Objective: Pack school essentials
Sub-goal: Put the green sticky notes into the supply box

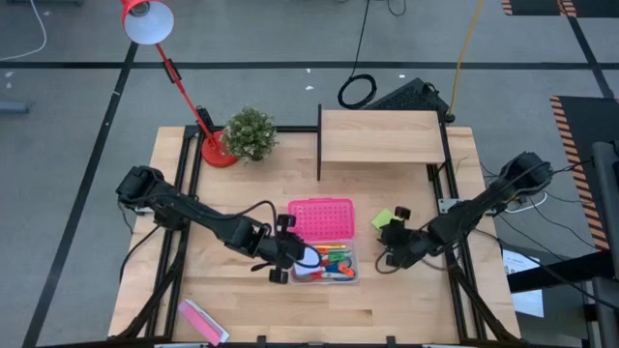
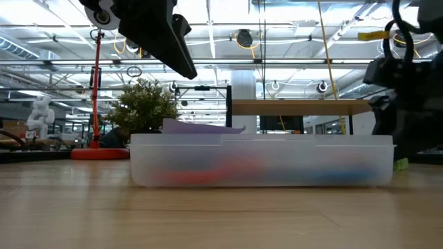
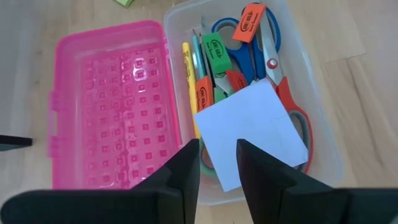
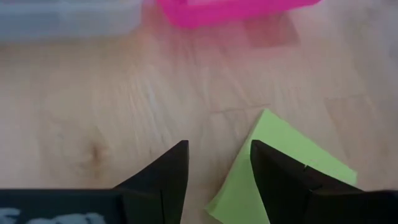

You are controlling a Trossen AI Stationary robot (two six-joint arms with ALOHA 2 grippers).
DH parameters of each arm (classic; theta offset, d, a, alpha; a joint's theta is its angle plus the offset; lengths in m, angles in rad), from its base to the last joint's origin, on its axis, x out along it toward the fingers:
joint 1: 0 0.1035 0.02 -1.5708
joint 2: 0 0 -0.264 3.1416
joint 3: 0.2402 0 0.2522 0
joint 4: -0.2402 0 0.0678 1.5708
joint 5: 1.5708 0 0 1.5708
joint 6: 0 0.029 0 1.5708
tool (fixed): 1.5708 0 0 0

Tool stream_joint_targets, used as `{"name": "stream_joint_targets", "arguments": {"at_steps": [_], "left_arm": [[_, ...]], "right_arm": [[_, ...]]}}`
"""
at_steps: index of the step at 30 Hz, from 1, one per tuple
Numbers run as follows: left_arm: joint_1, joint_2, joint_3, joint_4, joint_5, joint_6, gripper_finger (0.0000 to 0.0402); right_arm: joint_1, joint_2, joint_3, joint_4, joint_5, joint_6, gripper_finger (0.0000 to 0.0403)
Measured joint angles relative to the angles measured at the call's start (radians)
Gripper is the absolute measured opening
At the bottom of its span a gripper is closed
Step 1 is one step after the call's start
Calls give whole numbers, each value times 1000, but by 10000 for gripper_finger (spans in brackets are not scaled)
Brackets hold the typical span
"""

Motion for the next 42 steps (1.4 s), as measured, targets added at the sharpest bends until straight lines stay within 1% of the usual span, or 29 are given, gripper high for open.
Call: {"name": "stream_joint_targets", "arguments": {"at_steps": [5,9,13,18,23,28,33,36,42], "left_arm": [[9,0,0,-1,0,10,108],[10,0,0,-2,0,36,108],[10,0,0,-2,0,54,108],[11,0,0,-2,0,56,108],[11,0,0,-2,0,56,108],[11,0,0,-2,0,56,108],[11,0,0,-1,0,56,108],[11,0,0,-1,0,56,108],[11,0,0,-1,0,55,108]], "right_arm": [[1,130,91,-141,16,23,164],[3,184,159,-276,14,68,164],[15,192,199,-383,4,88,164],[46,193,217,-460,-22,96,164],[62,193,218,-522,-24,177,164],[62,193,218,-522,-27,207,164],[60,193,216,-444,-26,155,164],[42,193,216,-442,-5,182,164],[10,192,217,-455,-9,192,156]]}}
